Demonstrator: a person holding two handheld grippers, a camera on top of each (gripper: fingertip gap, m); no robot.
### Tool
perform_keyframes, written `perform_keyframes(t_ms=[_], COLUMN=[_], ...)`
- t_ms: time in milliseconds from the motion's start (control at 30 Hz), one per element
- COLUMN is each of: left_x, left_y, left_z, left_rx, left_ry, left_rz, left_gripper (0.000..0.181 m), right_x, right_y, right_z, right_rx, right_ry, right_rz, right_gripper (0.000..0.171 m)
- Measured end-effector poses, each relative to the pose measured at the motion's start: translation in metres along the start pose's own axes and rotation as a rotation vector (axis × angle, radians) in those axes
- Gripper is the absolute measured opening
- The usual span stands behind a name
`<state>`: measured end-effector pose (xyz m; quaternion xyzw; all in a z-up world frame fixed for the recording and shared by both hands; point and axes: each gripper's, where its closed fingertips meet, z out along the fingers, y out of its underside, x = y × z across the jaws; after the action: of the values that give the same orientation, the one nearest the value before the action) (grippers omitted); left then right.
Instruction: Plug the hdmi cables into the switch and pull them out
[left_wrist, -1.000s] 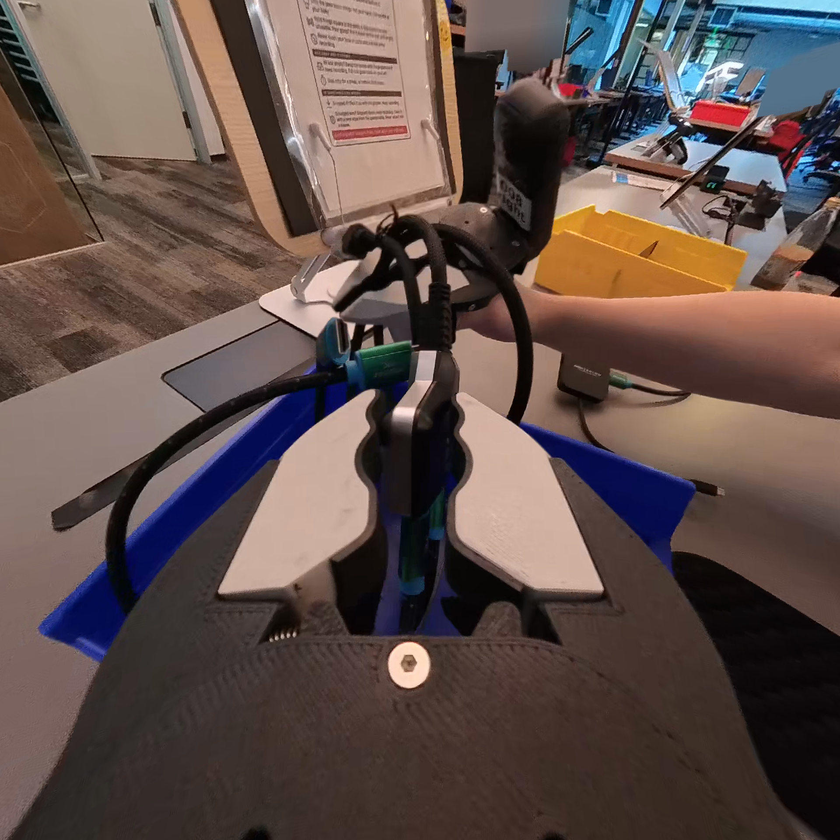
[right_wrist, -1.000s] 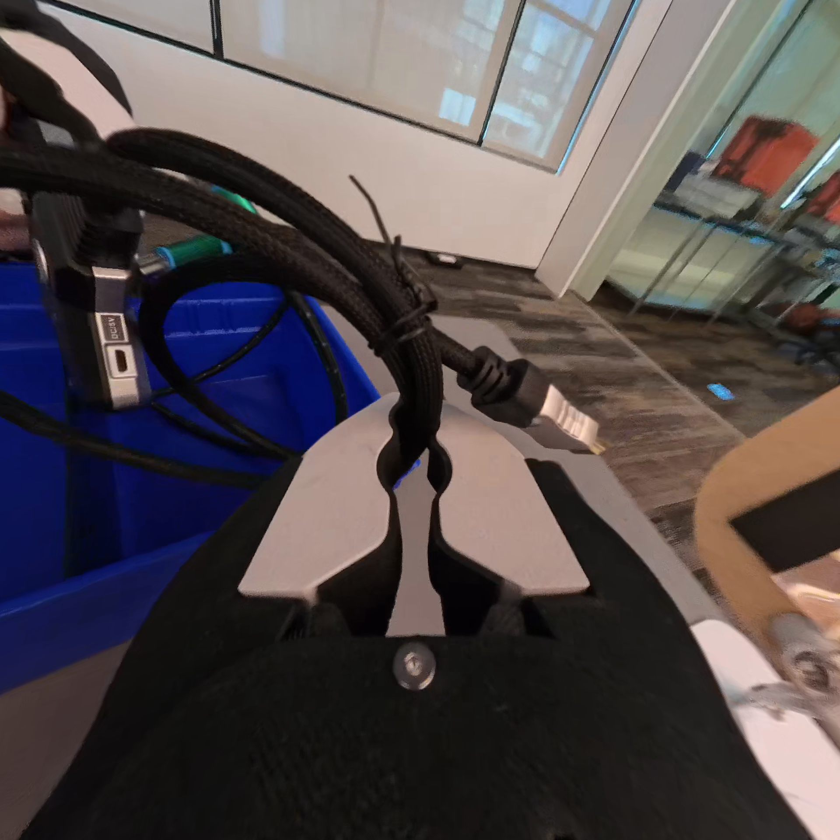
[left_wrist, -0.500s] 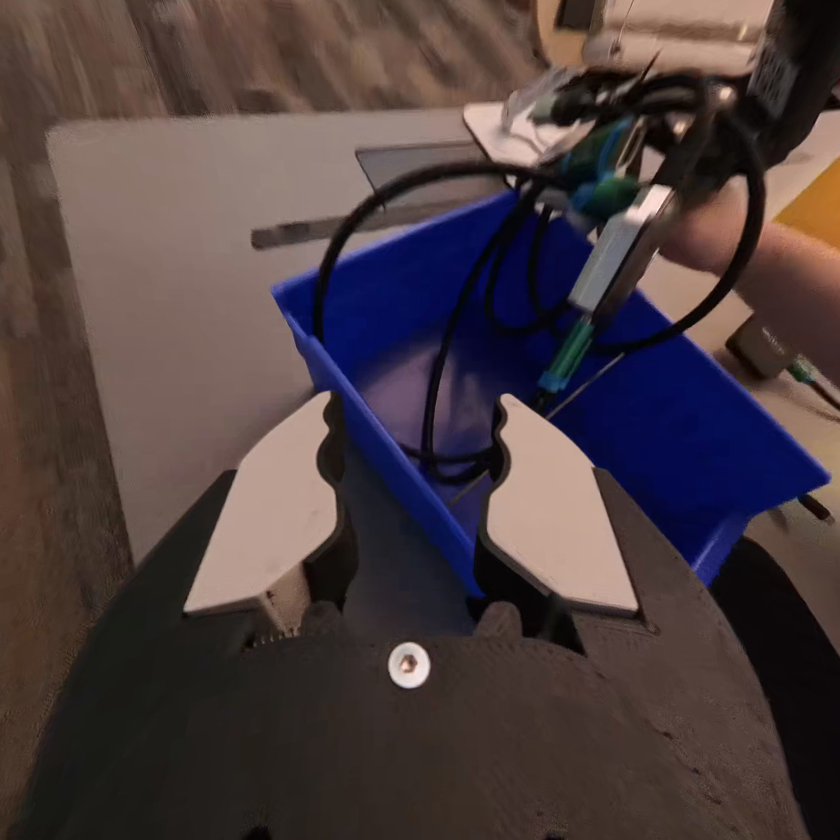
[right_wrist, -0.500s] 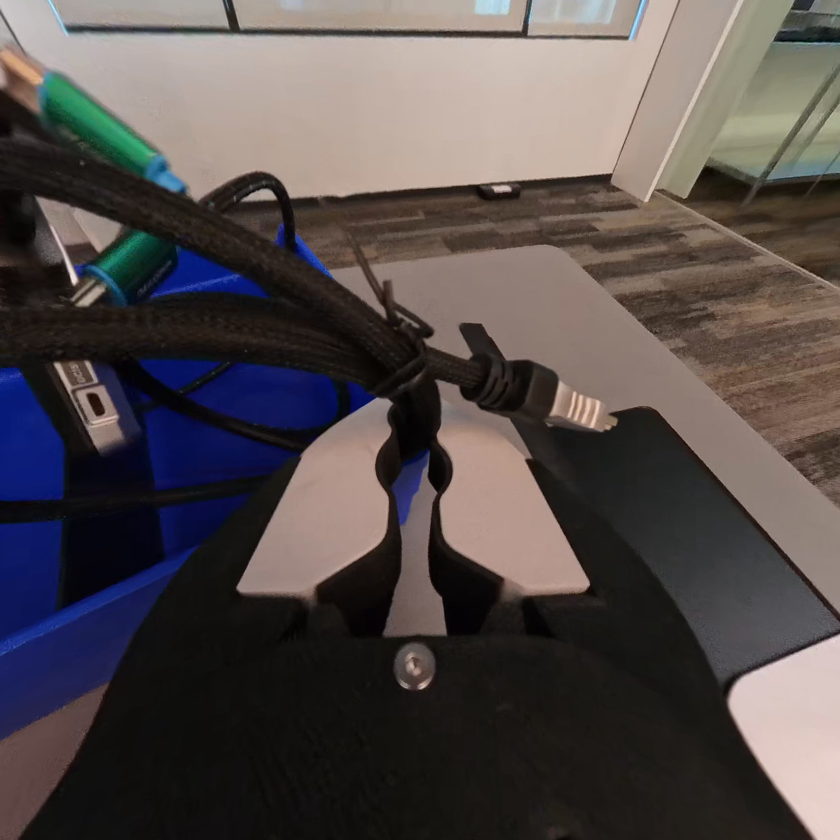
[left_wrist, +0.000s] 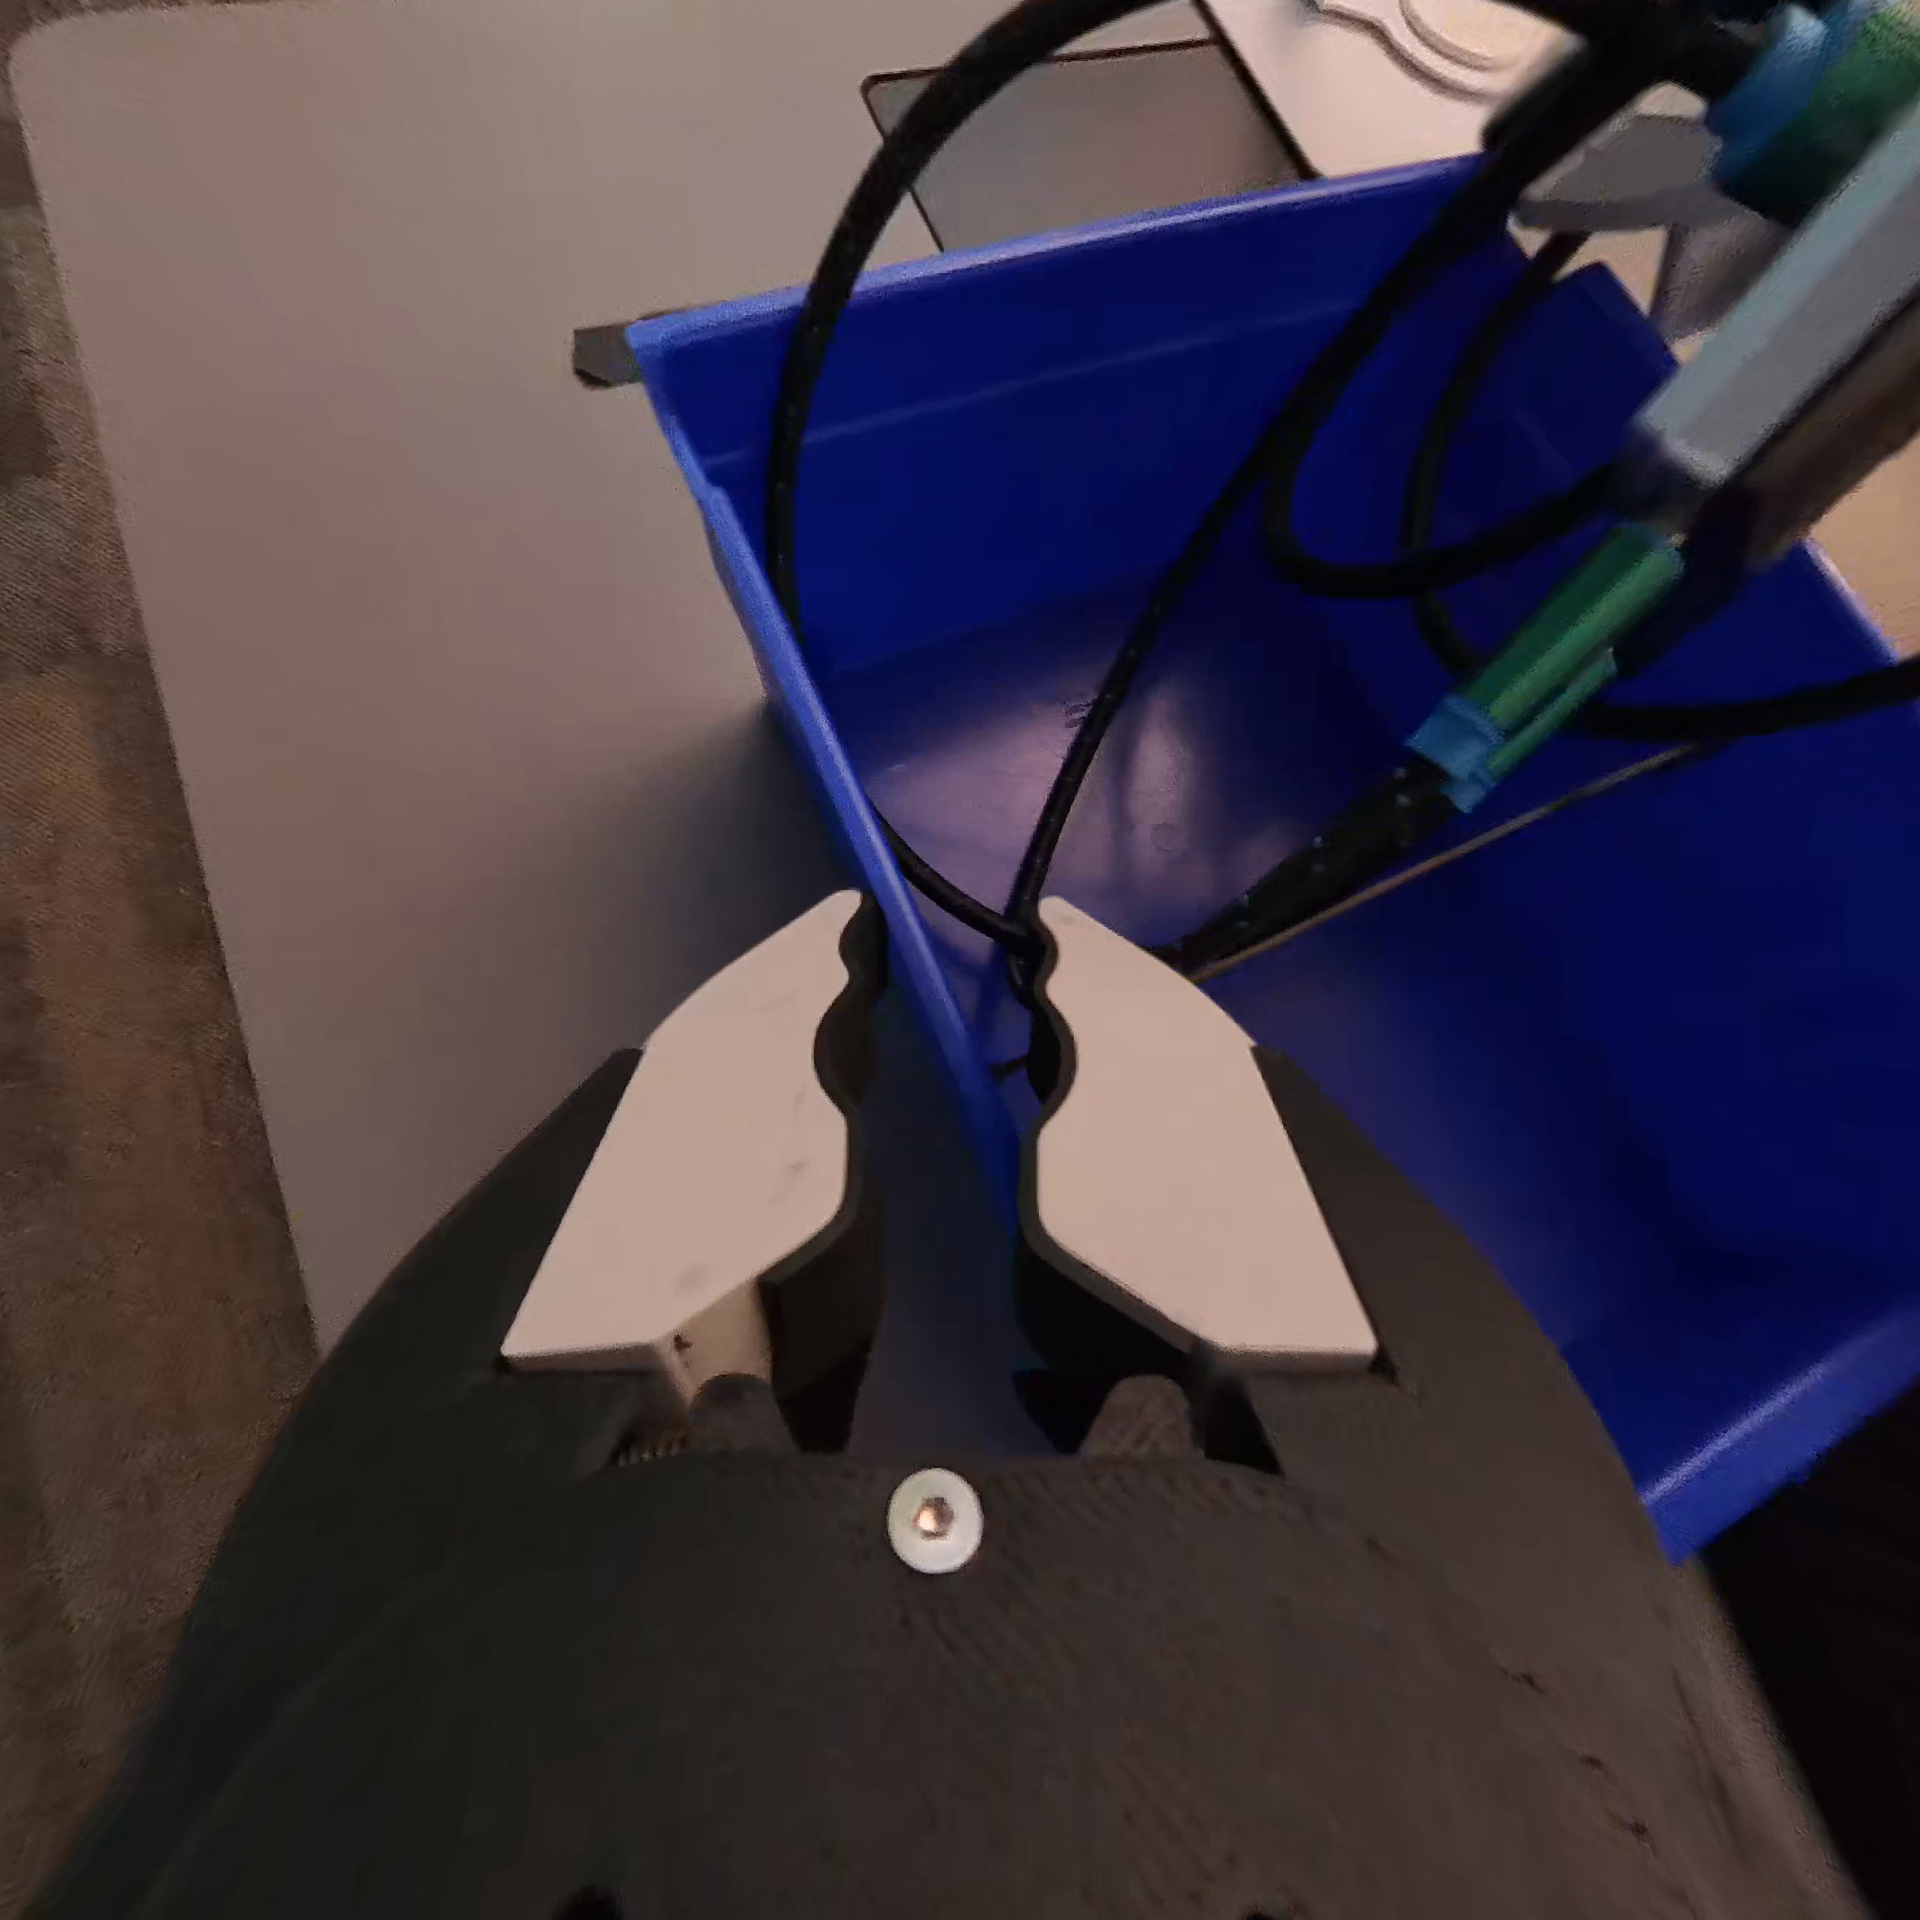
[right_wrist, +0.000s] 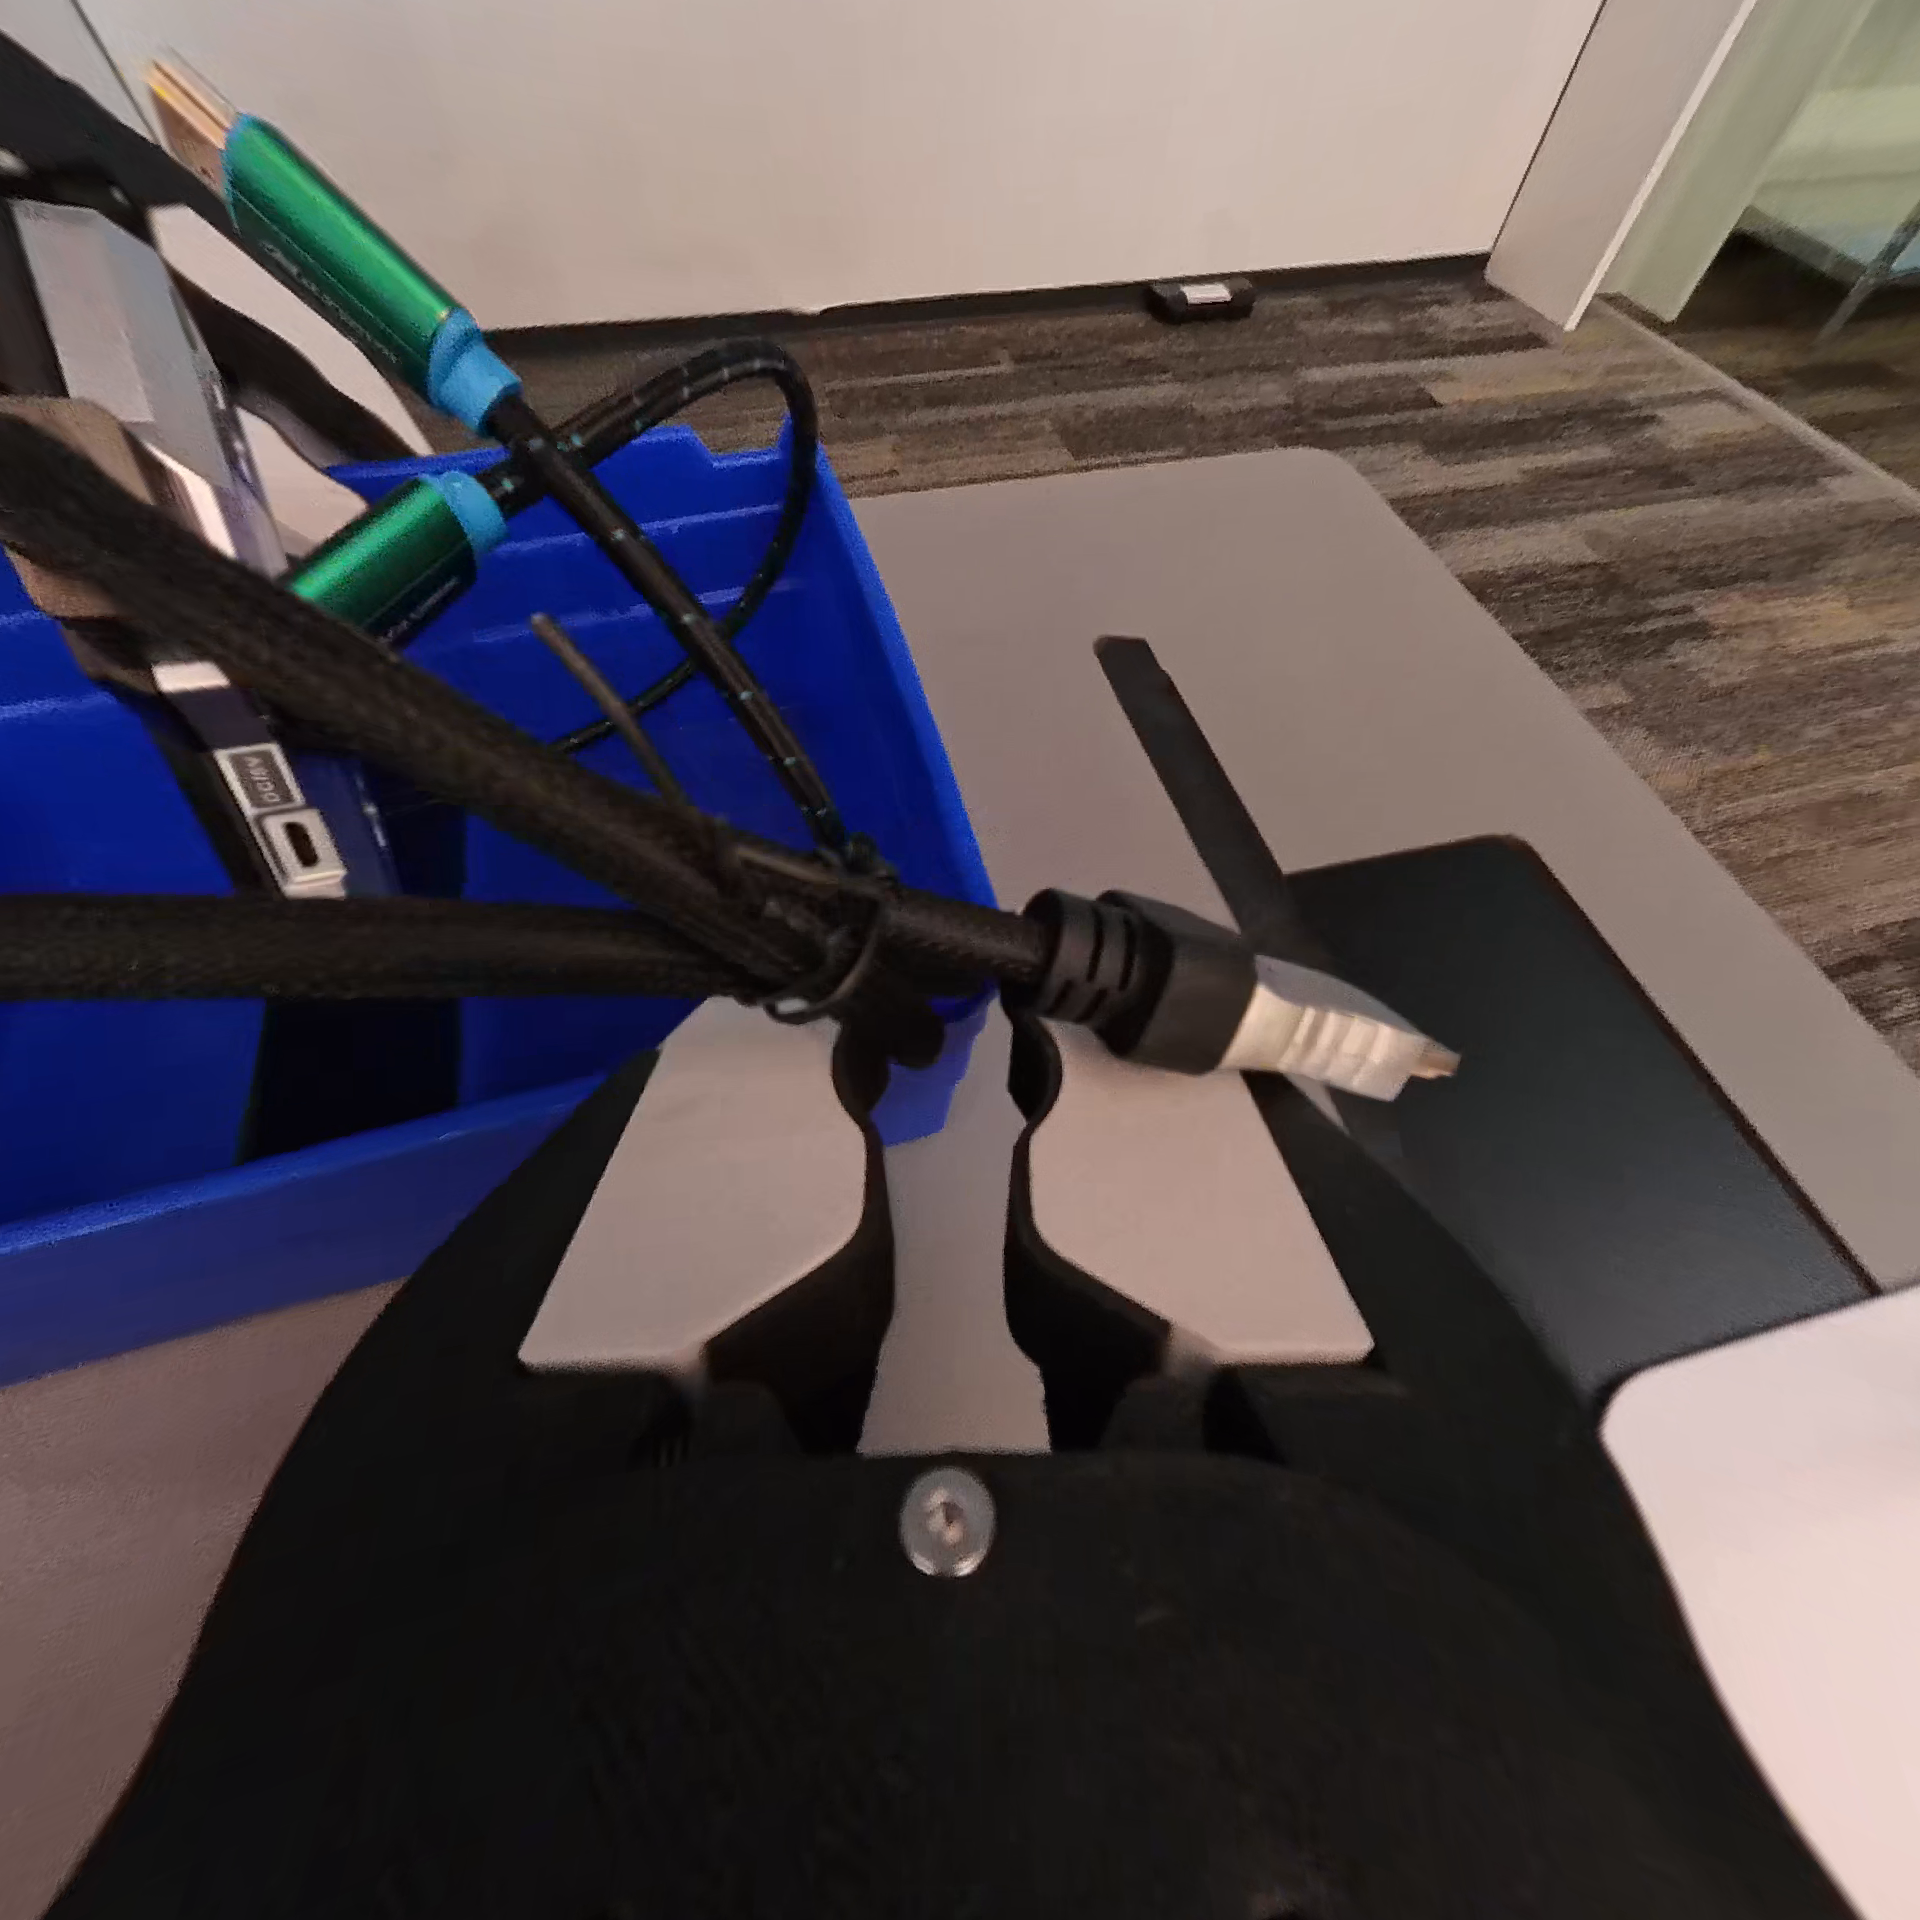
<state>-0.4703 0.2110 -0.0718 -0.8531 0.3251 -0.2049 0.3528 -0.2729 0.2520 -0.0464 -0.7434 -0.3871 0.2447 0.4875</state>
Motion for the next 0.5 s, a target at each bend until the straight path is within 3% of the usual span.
perform_keyframes(t_ms=[367, 500], left_x=[-0.005, -0.008], left_y=[-0.006, -0.033], left_z=[0.009, -0.011], left_rx=[0.046, 0.240], left_ry=[0.097, 0.131], left_rz=[-0.165, -0.201], left_gripper=[0.020, 0.044], right_x=[-0.011, -0.036], right_y=[0.050, 0.039], right_z=[-0.072, -0.137], right_rx=[-0.168, -0.109], right_ry=[-0.071, -0.042], right_rz=[0.037, -0.064], right_gripper=[0.024, 0.031])
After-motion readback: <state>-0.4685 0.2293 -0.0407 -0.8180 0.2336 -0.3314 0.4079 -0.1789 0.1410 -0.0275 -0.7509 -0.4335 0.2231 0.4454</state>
